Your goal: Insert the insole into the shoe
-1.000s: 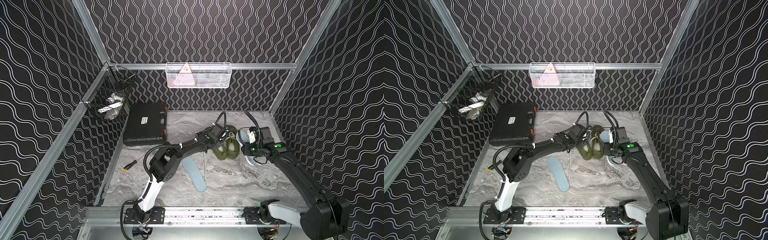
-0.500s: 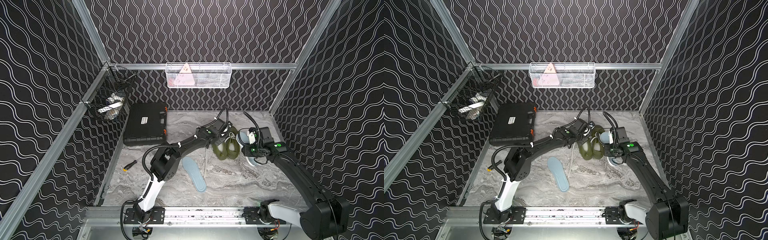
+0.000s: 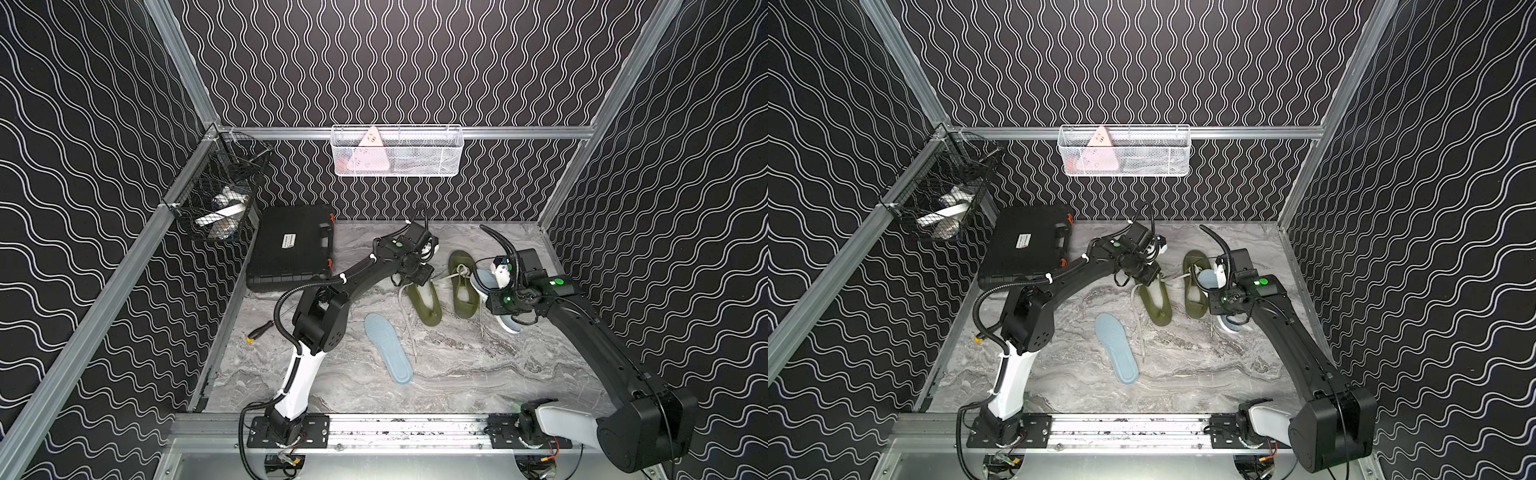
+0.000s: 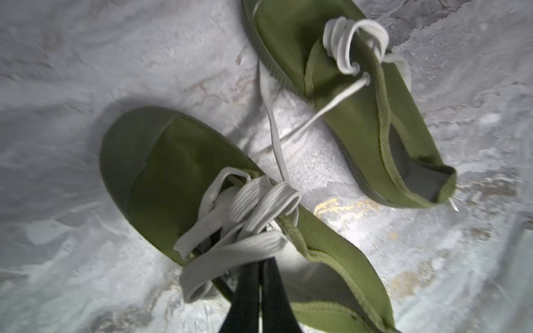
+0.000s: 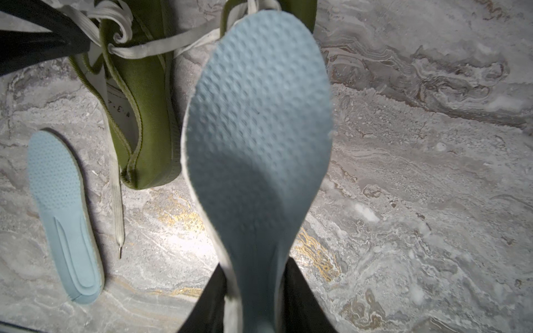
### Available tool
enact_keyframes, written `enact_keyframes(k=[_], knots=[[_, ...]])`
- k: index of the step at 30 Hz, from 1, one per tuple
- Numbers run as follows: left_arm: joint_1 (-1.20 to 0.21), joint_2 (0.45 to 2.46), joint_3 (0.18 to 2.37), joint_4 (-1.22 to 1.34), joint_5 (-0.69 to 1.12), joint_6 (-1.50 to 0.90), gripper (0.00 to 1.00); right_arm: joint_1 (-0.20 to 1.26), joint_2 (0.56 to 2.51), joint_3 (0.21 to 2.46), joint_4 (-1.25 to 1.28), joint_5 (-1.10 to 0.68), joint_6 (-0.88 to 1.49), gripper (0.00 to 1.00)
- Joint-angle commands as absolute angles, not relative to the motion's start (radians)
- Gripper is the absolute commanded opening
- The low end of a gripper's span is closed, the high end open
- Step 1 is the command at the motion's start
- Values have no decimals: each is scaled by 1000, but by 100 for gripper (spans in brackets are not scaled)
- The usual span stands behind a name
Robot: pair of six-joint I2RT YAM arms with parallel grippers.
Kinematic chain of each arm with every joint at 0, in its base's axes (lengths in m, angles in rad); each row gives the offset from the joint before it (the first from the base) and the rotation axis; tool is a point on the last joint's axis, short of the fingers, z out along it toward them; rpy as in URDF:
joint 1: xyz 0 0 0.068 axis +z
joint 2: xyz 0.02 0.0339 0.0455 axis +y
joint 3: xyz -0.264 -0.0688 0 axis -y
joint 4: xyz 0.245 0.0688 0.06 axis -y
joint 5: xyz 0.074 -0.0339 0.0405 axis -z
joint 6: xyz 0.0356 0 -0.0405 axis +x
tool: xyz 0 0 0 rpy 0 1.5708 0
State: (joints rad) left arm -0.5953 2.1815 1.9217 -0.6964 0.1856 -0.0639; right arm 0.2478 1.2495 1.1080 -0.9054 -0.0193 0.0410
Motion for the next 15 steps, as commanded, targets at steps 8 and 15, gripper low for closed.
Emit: enact_keyframes(k=[8, 15], knots=[[-549, 2100, 1718, -568, 466, -321, 0, 369, 1294, 1167, -1045, -12, -12, 32], [-514, 2037, 1594, -427, 568, -455, 0, 503, 1345, 1195, -1034, -5, 18, 32]])
